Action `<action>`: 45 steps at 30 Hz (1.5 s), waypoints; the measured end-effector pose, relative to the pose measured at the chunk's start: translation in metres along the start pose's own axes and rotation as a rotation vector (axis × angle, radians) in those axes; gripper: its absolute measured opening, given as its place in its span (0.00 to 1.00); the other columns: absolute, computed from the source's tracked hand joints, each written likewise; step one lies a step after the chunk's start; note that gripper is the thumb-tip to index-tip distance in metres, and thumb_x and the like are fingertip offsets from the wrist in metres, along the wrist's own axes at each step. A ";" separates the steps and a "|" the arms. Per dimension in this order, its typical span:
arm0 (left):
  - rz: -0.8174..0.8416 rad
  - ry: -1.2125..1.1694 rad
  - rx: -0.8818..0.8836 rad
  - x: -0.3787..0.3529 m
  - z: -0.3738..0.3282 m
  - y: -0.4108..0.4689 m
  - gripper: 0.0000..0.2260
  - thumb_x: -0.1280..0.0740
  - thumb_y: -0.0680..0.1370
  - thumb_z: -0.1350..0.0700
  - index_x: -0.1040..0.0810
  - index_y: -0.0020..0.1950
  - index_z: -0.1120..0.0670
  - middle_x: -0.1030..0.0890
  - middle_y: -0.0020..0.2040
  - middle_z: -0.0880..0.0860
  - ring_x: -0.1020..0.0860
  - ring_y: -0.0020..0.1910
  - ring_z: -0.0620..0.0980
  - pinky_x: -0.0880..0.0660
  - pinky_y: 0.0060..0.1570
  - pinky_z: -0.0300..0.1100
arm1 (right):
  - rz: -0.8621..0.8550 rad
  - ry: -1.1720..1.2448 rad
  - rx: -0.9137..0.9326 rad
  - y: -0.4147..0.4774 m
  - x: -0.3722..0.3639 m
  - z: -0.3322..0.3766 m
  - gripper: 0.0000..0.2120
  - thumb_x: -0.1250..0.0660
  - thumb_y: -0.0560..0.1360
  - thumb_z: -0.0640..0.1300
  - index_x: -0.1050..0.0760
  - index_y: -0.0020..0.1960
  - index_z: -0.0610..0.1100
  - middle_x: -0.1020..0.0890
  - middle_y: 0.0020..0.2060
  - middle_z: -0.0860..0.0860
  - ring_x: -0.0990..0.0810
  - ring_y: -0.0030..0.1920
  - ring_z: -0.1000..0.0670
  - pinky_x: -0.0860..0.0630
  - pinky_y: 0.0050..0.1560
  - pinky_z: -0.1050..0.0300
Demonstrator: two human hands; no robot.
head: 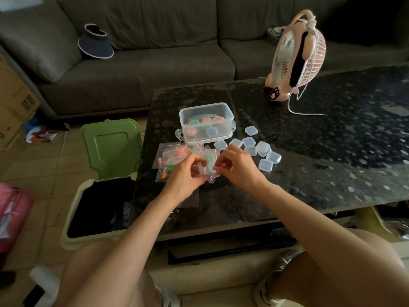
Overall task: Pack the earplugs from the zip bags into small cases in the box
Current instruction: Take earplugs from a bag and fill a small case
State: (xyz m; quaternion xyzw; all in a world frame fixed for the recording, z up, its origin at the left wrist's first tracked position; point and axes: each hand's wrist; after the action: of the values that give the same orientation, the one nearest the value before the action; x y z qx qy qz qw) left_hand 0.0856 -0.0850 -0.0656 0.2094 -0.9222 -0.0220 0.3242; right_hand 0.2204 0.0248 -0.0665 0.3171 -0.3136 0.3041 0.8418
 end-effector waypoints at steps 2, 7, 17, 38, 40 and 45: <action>0.024 -0.022 -0.016 0.000 0.001 0.000 0.15 0.25 0.70 0.57 0.25 0.53 0.56 0.20 0.51 0.49 0.20 0.49 0.46 0.22 0.51 0.41 | 0.053 -0.080 0.075 -0.002 -0.004 -0.002 0.05 0.27 0.68 0.33 0.21 0.43 0.37 0.27 0.42 0.48 0.25 0.39 0.46 0.27 0.40 0.55; 0.047 -0.061 -0.034 -0.001 0.003 0.000 0.15 0.26 0.70 0.57 0.25 0.54 0.56 0.19 0.52 0.49 0.20 0.50 0.45 0.22 0.53 0.41 | 0.101 -0.093 0.112 -0.004 -0.004 -0.002 0.06 0.27 0.68 0.33 0.21 0.45 0.37 0.31 0.42 0.51 0.29 0.38 0.50 0.33 0.41 0.60; 0.041 -0.105 0.010 -0.002 0.001 0.001 0.17 0.25 0.69 0.54 0.26 0.54 0.55 0.20 0.54 0.49 0.21 0.51 0.44 0.23 0.52 0.38 | -0.033 0.157 -0.116 0.005 0.022 0.000 0.07 0.25 0.68 0.37 0.19 0.46 0.41 0.17 0.41 0.50 0.19 0.42 0.51 0.21 0.47 0.60; -0.019 -0.148 -0.002 0.001 -0.003 -0.001 0.27 0.29 0.63 0.41 0.27 0.54 0.55 0.19 0.53 0.49 0.20 0.49 0.42 0.23 0.48 0.34 | 0.244 0.654 -0.512 0.000 0.017 0.015 0.12 0.38 0.79 0.46 0.27 0.57 0.38 0.18 0.42 0.41 0.17 0.39 0.45 0.18 0.39 0.57; -0.058 -0.022 -0.081 -0.001 -0.002 -0.002 0.21 0.28 0.67 0.44 0.25 0.53 0.54 0.19 0.52 0.48 0.20 0.47 0.42 0.25 0.46 0.29 | 0.312 0.771 -0.528 -0.003 0.018 0.022 0.14 0.40 0.80 0.48 0.29 0.58 0.37 0.19 0.42 0.39 0.17 0.39 0.44 0.19 0.39 0.56; -0.169 0.322 -0.289 -0.007 0.003 -0.003 0.16 0.26 0.69 0.54 0.20 0.56 0.54 0.21 0.52 0.51 0.24 0.55 0.52 0.31 0.52 0.35 | 0.308 0.797 -0.517 -0.004 0.014 0.025 0.16 0.33 0.76 0.43 0.30 0.60 0.37 0.19 0.40 0.40 0.17 0.35 0.48 0.18 0.37 0.57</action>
State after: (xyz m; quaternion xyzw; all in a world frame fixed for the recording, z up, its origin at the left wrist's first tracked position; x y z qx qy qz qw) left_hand 0.0892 -0.0855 -0.0728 0.2381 -0.8249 -0.1473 0.4910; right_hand 0.2235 0.0086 -0.0420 -0.0927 -0.0757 0.4348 0.8925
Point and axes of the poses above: each hand's wrist, its own y-axis towards the middle knuckle, its own x-axis out of the back of the hand, z = x × y
